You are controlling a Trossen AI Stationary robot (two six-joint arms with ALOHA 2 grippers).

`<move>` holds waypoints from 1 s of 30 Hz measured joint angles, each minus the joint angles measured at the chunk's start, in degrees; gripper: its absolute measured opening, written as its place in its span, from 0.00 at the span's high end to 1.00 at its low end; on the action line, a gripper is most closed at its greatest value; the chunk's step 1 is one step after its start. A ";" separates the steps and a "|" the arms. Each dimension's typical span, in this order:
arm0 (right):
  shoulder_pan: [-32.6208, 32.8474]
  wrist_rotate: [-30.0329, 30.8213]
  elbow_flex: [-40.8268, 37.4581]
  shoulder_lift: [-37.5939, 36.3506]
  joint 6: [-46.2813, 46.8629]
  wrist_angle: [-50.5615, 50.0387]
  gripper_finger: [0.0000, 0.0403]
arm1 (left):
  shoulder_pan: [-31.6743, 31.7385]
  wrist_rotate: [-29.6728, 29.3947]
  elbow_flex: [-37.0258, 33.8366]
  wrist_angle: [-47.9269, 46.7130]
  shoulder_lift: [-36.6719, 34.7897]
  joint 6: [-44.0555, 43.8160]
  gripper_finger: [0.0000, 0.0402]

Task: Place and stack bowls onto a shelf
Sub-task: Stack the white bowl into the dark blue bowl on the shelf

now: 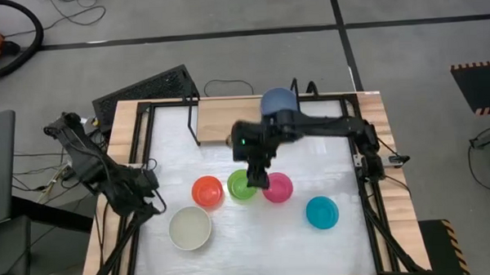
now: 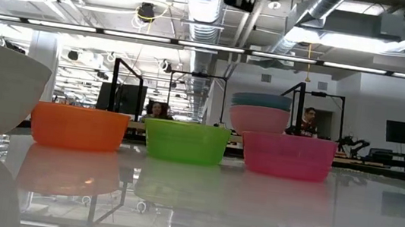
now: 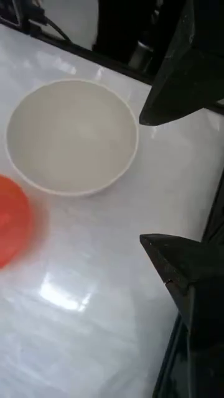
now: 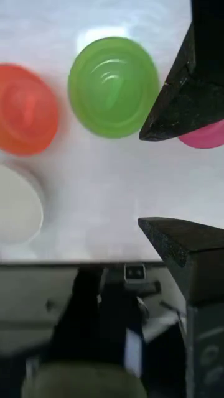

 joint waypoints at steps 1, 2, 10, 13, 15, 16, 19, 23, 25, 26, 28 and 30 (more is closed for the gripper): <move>1.37 1.92 0.00 0.00 1.66 -0.01 0.41 | -0.41 -0.15 0.00 0.47 0.83 0.07 0.29; 2.68 3.53 0.00 0.00 3.15 -0.03 0.41 | -0.82 -0.35 0.00 1.42 1.54 0.22 0.29; 12.10 17.25 0.00 0.00 10.45 -0.21 0.41 | -4.43 -6.88 -0.28 5.70 6.84 -5.64 0.29; 14.43 18.60 0.00 0.00 15.06 -0.13 0.41 | -5.23 -7.70 -1.93 6.00 8.04 -14.45 0.29; 16.13 18.85 0.00 0.00 17.81 -0.09 0.41 | -6.34 -5.03 -3.39 6.31 8.91 -19.21 0.29; 17.01 19.43 0.00 0.00 19.03 0.08 0.41 | -7.24 -4.05 -4.39 6.99 9.30 -21.11 0.29; 19.52 22.68 -0.02 0.00 20.28 1.87 0.41 | -10.67 -3.21 -7.94 10.40 10.18 -25.35 0.29; 21.66 27.32 -0.02 0.00 18.97 5.19 0.41 | -14.00 -3.89 -12.27 12.67 10.89 -33.33 0.29; 21.95 29.08 -0.02 0.01 18.94 6.70 0.41 | -15.03 -4.81 -13.85 12.67 10.80 -37.87 0.29; 21.98 29.73 -0.02 0.01 18.92 7.31 0.41 | -15.30 -5.52 -14.44 12.88 10.80 -39.09 0.29; 21.93 30.82 -0.02 0.02 18.89 8.54 0.41 | -15.57 -6.01 -15.20 12.83 10.78 -41.08 0.29; 21.53 31.11 -0.02 0.02 18.91 9.58 0.41 | -15.56 -6.51 -15.28 12.96 10.77 -42.22 0.29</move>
